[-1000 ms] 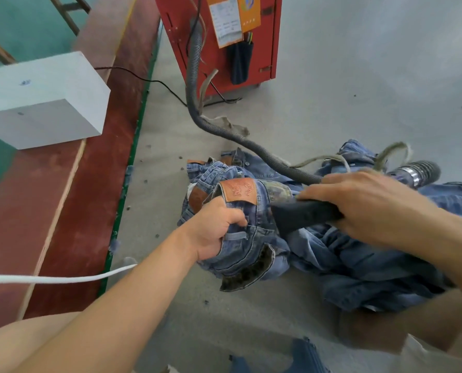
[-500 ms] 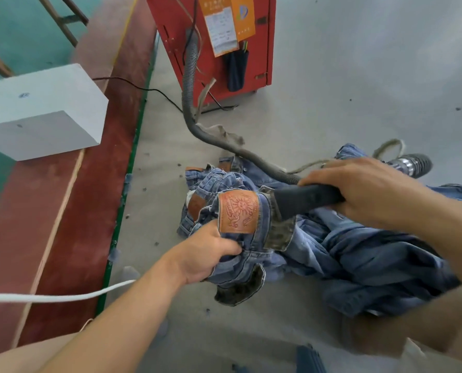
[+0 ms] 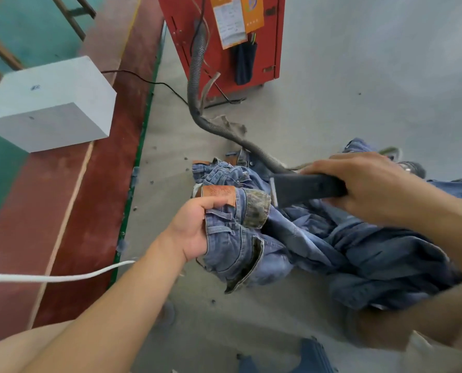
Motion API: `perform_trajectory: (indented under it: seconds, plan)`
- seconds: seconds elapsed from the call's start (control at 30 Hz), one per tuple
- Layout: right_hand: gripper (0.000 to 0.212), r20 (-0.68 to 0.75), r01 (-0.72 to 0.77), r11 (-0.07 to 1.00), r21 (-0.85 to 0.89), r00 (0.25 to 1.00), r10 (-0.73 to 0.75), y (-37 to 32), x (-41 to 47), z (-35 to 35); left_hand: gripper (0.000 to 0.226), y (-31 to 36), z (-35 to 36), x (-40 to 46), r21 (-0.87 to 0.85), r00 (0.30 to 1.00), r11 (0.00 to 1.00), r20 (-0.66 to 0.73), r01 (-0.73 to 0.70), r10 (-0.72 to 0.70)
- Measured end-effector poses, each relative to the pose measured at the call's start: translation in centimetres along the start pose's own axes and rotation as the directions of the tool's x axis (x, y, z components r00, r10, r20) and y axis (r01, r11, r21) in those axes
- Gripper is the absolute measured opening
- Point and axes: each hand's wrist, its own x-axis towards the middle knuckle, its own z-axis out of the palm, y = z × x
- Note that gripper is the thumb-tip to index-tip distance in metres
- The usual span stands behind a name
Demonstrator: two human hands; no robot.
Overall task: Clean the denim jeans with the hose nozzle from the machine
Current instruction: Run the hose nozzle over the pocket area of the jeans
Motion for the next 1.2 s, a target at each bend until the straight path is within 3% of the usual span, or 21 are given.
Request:
perform_trajectory:
  seconds: [0.13,0.23,0.37,0.43,0.5,0.57,0.63,0.7,0.77,0.87,1.07,1.2]
  plan:
    - [0.049,0.064,-0.033,0.985,-0.167,0.997,0.044,-0.6,0.0,0.5,0.043,0.4,-0.2,0.1,0.015,0.999,1.0,0.037,0.007,-0.008]
    - [0.046,0.185,0.114,0.94,-0.323,0.981,-0.055,-3.0,-0.3,2.5,0.047,0.4,0.5,0.2,0.0,0.997,1.0,0.075,0.006,-0.006]
    - [0.051,0.321,0.267,0.94,-0.211,0.928,-0.192,-5.9,-1.0,4.5,0.068,0.4,1.0,0.8,-0.073,0.995,0.997,0.097,0.015,-0.008]
    - [0.045,0.308,0.227,0.972,-0.067,0.931,-0.196,-6.0,-1.0,3.6,0.071,0.4,0.7,0.9,-0.074,0.999,0.997,0.053,-0.001,0.005]
    - [0.042,0.193,0.106,0.994,0.041,0.975,-0.112,-4.8,-0.9,2.2,0.048,0.2,0.4,0.9,0.054,0.999,0.998,-0.005,-0.039,0.039]
    - [0.047,0.08,-0.009,0.999,0.049,0.997,0.005,-2.8,-0.5,0.8,0.028,-0.2,0.3,0.7,0.224,0.997,0.971,0.038,-0.08,0.073]
    - [0.049,0.047,-0.095,0.995,0.034,0.995,0.093,-1.0,-0.1,-0.5,0.056,-0.7,0.3,0.4,0.35,0.985,0.923,0.123,-0.159,0.123]
    - [0.047,0.057,-0.144,0.989,-0.011,0.988,0.145,0.2,0.1,-1.1,0.061,-1.1,0.8,-0.2,0.323,0.965,0.926,0.233,-0.195,0.122]
    - [0.046,0.079,-0.142,0.987,-0.07,0.986,0.147,0.6,0.2,-1.2,0.047,-1.3,1.1,-0.5,0.245,0.946,0.949,0.302,-0.198,0.119]
    - [0.049,0.151,-0.115,0.988,-0.099,0.98,0.129,0.0,0.2,-1.0,0.048,-1.9,1.8,-0.5,0.22,0.944,0.961,0.317,-0.165,0.089]
    - [0.049,0.254,-0.051,0.999,0.012,0.966,0.047,-1.9,0.4,0.4,0.068,-2.4,2.2,-0.6,0.449,0.936,0.871,0.351,-0.198,0.032]
    - [0.047,0.129,-0.137,0.989,0.051,0.983,0.13,-1.5,0.9,-1.3,0.055,-2.8,2.5,-1.0,0.567,0.941,0.79,0.335,-0.232,0.036]
